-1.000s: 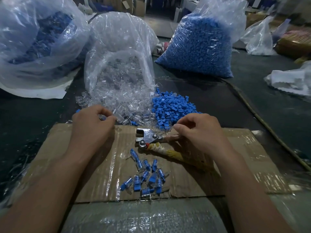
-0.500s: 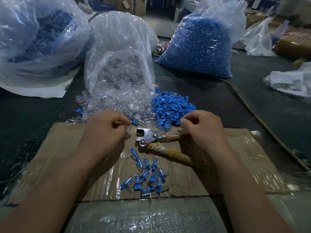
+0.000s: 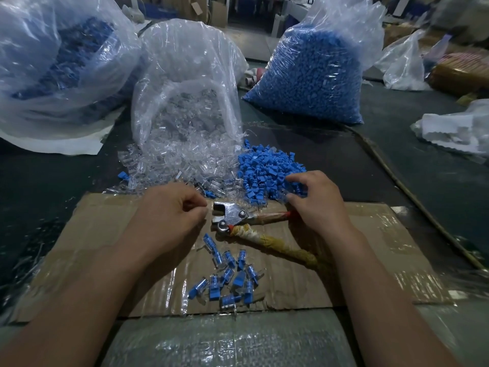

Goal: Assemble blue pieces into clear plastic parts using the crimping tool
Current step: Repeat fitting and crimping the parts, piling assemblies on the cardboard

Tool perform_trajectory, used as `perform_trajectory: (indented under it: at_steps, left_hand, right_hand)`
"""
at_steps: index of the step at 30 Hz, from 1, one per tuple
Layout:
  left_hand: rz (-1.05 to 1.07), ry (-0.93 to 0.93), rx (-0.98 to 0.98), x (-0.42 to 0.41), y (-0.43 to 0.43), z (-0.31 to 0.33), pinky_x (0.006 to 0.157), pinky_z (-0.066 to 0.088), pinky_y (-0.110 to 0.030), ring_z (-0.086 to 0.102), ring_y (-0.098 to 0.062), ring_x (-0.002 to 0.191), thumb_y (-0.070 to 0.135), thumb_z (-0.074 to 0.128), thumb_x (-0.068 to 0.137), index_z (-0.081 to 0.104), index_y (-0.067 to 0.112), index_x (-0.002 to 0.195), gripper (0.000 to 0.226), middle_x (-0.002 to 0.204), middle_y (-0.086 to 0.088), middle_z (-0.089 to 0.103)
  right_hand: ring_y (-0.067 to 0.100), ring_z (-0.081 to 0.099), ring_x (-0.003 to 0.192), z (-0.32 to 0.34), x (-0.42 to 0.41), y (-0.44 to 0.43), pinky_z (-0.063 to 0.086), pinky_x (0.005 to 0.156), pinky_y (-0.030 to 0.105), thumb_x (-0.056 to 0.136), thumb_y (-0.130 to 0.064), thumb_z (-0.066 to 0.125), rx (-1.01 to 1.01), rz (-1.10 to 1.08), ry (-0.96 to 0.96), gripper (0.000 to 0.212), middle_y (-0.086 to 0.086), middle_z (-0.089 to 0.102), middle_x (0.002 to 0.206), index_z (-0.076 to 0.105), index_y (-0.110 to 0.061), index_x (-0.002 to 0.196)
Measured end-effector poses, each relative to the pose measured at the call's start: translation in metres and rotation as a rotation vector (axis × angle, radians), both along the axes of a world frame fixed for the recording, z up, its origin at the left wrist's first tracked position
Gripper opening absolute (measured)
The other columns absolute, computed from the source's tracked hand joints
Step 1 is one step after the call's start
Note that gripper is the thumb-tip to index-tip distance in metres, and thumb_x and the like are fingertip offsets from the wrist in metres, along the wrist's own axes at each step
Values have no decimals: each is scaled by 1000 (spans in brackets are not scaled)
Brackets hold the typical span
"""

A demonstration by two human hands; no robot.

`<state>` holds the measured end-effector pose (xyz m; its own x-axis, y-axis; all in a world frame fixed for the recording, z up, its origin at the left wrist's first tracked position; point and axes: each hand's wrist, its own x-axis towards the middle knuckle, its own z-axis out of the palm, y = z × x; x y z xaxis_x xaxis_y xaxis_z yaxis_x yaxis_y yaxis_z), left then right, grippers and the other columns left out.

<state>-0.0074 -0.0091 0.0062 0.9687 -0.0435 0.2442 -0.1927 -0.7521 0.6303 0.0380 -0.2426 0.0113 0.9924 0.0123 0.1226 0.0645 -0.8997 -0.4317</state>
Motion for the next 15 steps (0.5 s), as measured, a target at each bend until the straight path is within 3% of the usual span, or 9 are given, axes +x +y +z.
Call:
perform_trajectory:
  at_steps: [6,10,15]
  left_hand:
    - [43,48,-84,1,2,0,59,37,2,51,11,74,8,75,74,70,16,100,28,80,18,56]
    - [64,110,-145,2,2,1,58,36,-3,53,9,75,9,76,71,67,23,87,23,83,18,57]
    - [104,110,-238,-1,3,4,51,39,0,56,9,67,4,78,68,58,34,70,36,76,15,62]
  right_hand:
    - [9,52,97,-1,-2,2,33,81,11,83,-3,63,79,28,-115,25,-2,60,107,69,-14,105]
    - [3,49,85,-1,-3,3,34,76,11,84,-1,62,106,26,-152,19,-8,55,90,71,-13,96]
    - [3,50,83,-2,-4,5,37,75,14,83,0,62,160,20,-148,22,-9,55,91,68,-16,97]
